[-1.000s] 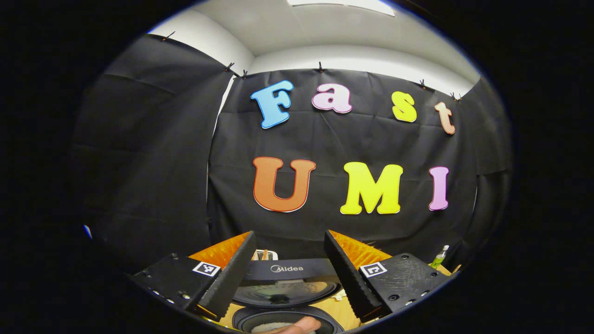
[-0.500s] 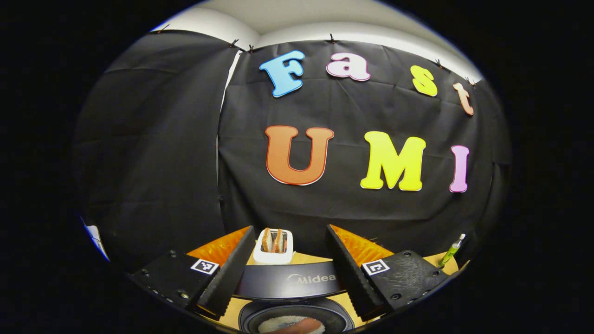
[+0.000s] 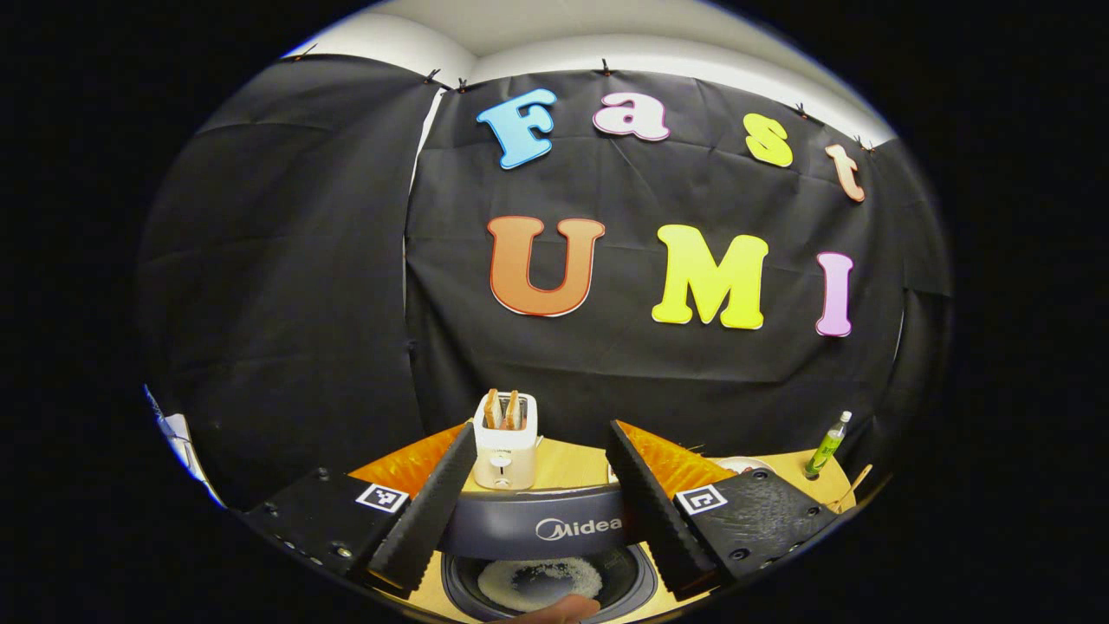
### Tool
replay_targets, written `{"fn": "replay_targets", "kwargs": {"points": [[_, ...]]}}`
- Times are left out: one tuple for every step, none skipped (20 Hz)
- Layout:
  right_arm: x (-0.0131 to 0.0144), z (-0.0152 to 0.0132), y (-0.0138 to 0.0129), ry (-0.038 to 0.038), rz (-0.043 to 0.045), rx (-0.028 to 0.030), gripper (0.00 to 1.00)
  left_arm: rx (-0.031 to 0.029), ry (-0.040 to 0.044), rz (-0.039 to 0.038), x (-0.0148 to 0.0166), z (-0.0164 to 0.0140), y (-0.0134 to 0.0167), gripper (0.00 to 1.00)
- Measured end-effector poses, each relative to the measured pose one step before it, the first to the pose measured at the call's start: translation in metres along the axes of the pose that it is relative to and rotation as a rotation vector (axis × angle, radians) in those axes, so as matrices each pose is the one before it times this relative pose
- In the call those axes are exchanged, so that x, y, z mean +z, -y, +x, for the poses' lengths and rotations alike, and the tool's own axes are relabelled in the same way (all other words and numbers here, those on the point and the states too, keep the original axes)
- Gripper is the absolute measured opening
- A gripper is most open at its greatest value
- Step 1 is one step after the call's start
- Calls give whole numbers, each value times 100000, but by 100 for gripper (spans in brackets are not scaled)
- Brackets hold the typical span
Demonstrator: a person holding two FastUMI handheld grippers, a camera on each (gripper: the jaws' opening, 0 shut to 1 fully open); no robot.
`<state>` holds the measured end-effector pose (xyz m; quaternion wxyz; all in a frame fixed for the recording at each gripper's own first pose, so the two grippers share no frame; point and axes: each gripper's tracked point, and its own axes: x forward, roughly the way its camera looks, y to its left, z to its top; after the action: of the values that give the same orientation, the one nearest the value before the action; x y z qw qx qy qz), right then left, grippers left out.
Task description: Close the left gripper, press the button to open the rice cooker; take a wooden spoon from the chopstick holder with the right hand, scoop a spoonful of rice and pour it into the rice cooker, then put the wooden spoon back into the chopstick holder.
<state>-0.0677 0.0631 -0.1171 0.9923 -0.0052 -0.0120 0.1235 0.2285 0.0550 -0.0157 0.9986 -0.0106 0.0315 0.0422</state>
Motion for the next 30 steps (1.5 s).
{"fn": "replay_targets", "kwargs": {"points": [[-453, -192, 213, -826, 217, -1162, 96, -622, -641, 502, -869, -716, 289, 97], [-473, -314, 33, -919, 432, -256, 96, -691, -1362, -12, -1130, -614, 325, 97], [-450, -371, -290, -644, 773, 253, 97, -11, -835, -33, -1316, -500, 101, 96], [-327, -378, 37, -677, 881, -286, 96, -569, -892, 558, -1140, -414, 176, 96], [-298, -475, 282, -547, 951, -465, 97, -477, -1037, 286, -1198, -431, 268, 97], [-189, -314, 248, -208, 1143, -1158, 92, -771, -2021, 126, -1424, -201, 220, 97], [46, -384, 519, 278, 817, -1892, 92, -445, -2122, 125, -1316, 47, 156, 96], [86, -434, 334, 462, -527, -1822, 96, -234, -2864, -500, -1218, 78, 142, 96], [146, -273, 156, 311, -999, -1216, 96, 158, -1832, -194, -864, -164, 1, 97], [289, -308, -124, 449, -709, -397, 96, 114, 366, 531, -305, -247, 32, 97], [204, -304, -312, 479, -691, 78, 96, 358, 366, -376, -88, -76, 55, 97], [229, -303, -306, 507, -758, 402, 96, -171, -482, 308, -287, -152, 83, 97], [182, -239, -159, 346, -824, 220, 96, 293, -773, 690, -591, -284, 90, 97], [61, -130, -23, 338, -552, 47, 92, 209, -189, 319, -483, -32, -10, 97], [53, -100, -7, -158, -62, -243, 92, 181, 149, 111, -310, -213, 27, 97], [-86, 24, -183, -545, -221, 269, 96, 67, -536, 235, -478, -57, -2, 97], [-83, 138, -315, -432, 164, 433, 96, -56, -786, 27, -904, -4, 232, 97], [16, 140, -355, -376, 371, 359, 92, -211, -1610, 873, -851, -9, 147, 97], [-105, -134, -307, -506, 26, 430, 92, -456, -1679, 955, -1072, -32, -30, 97], [-110, -27, -401, -605, -415, 456, 96, -530, -2763, 1002, -1048, 45, 50, 97], [-74, -73, -224, -357, -519, 436, 92, -113, -703, 211, -692, -307, 6, 97], [26, -6, -267, -174, -307, 232, 92, -322, 4917, 525, 771, -35, -214, 97], [-69, -123, -360, -88, -287, 479, 92, 422, -1424, -1654, -382, -219, -6, 97], [44, -40, -357, -53, -124, 460, 97, 537, 2446, -913, 185, -133, 26, 97], [15, -56, -186, 48, 11, 162, 97, 972, 360, -902, -291, 384, -4, 98], [32, 80, -280, -111, -32, -46, 97, 983, 1868, -145, 60, -26, 92, 98], [-98, 162, -177, -329, -178, 116, 97, 760, 1010, -48, -116, 19, -41, 99], [-219, 132, -312, -842, -204, 196, 97, 262, 1916, -116, -8, 58, -49, 98], [-253, 136, -283, -783, -127, 377, 92, -69, 1104, -1168, -62, -202, 56, 99], [-110, 55, -339, -547, -48, 373, 92, -214, 1822, -357, -190, -12, -12, 99]]}}
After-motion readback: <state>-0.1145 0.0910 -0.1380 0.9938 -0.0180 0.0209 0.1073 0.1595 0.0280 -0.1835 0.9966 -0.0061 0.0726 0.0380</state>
